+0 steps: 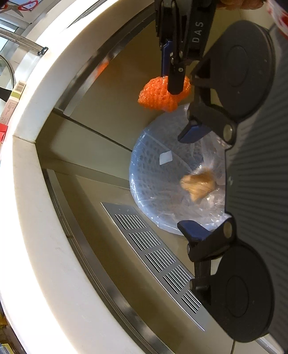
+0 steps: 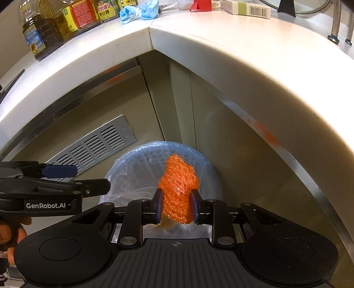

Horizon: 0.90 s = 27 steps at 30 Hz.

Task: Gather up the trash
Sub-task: 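Carry both items over the wastebasket and open both tools to drop them, then move both tools back toward the blue mask and medicine box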

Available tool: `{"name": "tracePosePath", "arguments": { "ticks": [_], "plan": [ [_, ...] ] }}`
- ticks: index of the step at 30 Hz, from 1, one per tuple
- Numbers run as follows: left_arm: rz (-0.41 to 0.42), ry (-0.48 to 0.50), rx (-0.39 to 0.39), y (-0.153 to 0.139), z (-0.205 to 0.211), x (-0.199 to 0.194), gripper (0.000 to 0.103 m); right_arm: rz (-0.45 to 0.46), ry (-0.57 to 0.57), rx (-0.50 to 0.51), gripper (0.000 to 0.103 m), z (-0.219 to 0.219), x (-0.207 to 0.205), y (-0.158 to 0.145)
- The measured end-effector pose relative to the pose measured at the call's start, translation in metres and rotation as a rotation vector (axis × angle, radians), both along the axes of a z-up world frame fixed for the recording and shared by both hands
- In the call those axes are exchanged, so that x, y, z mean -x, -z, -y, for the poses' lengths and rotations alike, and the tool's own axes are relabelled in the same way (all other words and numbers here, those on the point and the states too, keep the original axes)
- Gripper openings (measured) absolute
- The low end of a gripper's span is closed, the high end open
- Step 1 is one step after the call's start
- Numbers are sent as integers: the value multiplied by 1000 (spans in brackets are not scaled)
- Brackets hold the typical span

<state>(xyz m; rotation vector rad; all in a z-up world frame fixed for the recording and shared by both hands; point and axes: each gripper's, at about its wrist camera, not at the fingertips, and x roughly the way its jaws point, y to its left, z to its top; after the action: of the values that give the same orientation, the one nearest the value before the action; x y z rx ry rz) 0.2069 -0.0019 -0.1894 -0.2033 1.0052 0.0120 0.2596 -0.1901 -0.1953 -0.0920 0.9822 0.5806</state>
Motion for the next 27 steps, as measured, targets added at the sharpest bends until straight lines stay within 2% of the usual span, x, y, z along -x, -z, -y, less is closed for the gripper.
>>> {"name": "tracePosePath", "arguments": {
  "ticks": [20, 22, 23, 24, 27],
  "plan": [
    [-13, -53, -15, 0, -12, 13, 74, -33, -17, -54, 27, -21, 2, 13],
    [-14, -56, -15, 0, -13, 14, 74, -37, -13, -65, 37, -23, 0, 14],
    [-15, -57, -15, 0, -14, 14, 74, -35, -8, -72, 51, -23, -1, 13],
    [-15, -59, -15, 1, -14, 15, 74, -30, -4, -83, 58, -22, 0, 13],
    [-15, -65, -14, 0, -16, 18, 74, -27, -4, -85, 59, -23, 0, 12]
  ]
}}
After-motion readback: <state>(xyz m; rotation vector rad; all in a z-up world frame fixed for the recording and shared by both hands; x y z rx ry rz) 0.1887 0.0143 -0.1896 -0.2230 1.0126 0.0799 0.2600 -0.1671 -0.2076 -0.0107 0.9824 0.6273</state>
